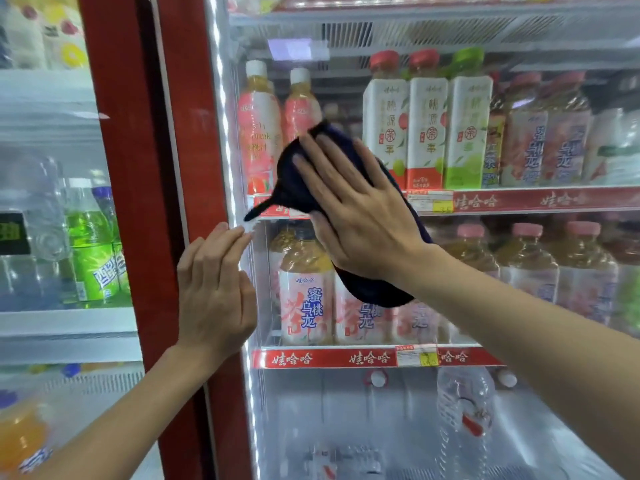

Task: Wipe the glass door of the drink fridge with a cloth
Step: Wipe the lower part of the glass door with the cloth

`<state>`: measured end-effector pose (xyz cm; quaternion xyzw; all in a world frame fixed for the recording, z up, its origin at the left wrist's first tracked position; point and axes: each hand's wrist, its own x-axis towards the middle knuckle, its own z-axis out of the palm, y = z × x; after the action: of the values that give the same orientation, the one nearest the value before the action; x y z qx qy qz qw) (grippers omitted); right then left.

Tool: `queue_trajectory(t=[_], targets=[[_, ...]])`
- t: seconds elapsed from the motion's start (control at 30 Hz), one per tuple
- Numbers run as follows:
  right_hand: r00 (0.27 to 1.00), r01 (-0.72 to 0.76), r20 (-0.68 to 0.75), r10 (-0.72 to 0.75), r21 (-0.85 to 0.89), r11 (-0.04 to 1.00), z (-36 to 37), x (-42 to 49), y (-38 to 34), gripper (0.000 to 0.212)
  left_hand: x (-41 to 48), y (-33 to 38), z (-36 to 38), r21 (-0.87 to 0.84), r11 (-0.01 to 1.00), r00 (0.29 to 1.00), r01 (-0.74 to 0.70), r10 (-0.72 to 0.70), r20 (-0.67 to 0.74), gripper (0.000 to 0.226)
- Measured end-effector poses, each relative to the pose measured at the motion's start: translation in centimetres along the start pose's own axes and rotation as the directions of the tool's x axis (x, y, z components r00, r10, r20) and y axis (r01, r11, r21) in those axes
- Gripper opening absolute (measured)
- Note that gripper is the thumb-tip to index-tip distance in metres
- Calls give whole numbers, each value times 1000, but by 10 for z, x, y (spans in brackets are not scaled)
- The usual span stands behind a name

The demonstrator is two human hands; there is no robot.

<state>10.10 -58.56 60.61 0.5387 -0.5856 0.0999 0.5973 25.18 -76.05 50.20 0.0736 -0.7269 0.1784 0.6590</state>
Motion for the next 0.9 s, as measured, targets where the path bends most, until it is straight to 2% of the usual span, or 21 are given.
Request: queue_trajectory(t=[0.1, 0.2, 0.3, 0.37, 0.47, 0.6, 0.77, 0.83, 0.9], targets=[[989, -140, -39, 140, -13, 990, 13, 7, -26, 64, -1, -1, 3, 6, 1000, 1000, 1, -1, -12, 45], [983, -177, -35, 178, 28, 984, 27, -22, -64, 65, -3, -1, 3, -30, 1000, 999, -4, 3, -39, 45], [998, -31, 63, 30, 18, 999, 35, -62, -96, 67, -2, -9, -6, -107, 992, 991, 65, -77, -111, 44], [988, 105, 111, -107, 20, 994, 34, -72, -92, 67, -2, -28, -15, -86, 991, 986, 106, -116, -121, 45], [966, 233, 113, -234, 17, 972, 24, -37, -59, 64, -4, -57, -22, -30, 999, 999, 21, -22, -23, 49], [992, 120, 33, -120, -22, 992, 12, 21, -36, 62, -4, -72, -21, -11, 997, 996, -82, 83, 14, 50], [999, -40, 21, 40, 1, 999, 28, 1, -81, 66, -9, -75, -19, 12, 995, 995, -98, 97, 33, 52], [999, -4, 49, 3, 19, 1000, 35, -22, -105, 67, -11, -74, -21, -4, 996, 994, -94, 94, 51, 55], [994, 75, 84, -76, 26, 997, 39, -44, -117, 66, -16, -77, -24, 15, 1000, 999, -15, 14, 40, 56]])
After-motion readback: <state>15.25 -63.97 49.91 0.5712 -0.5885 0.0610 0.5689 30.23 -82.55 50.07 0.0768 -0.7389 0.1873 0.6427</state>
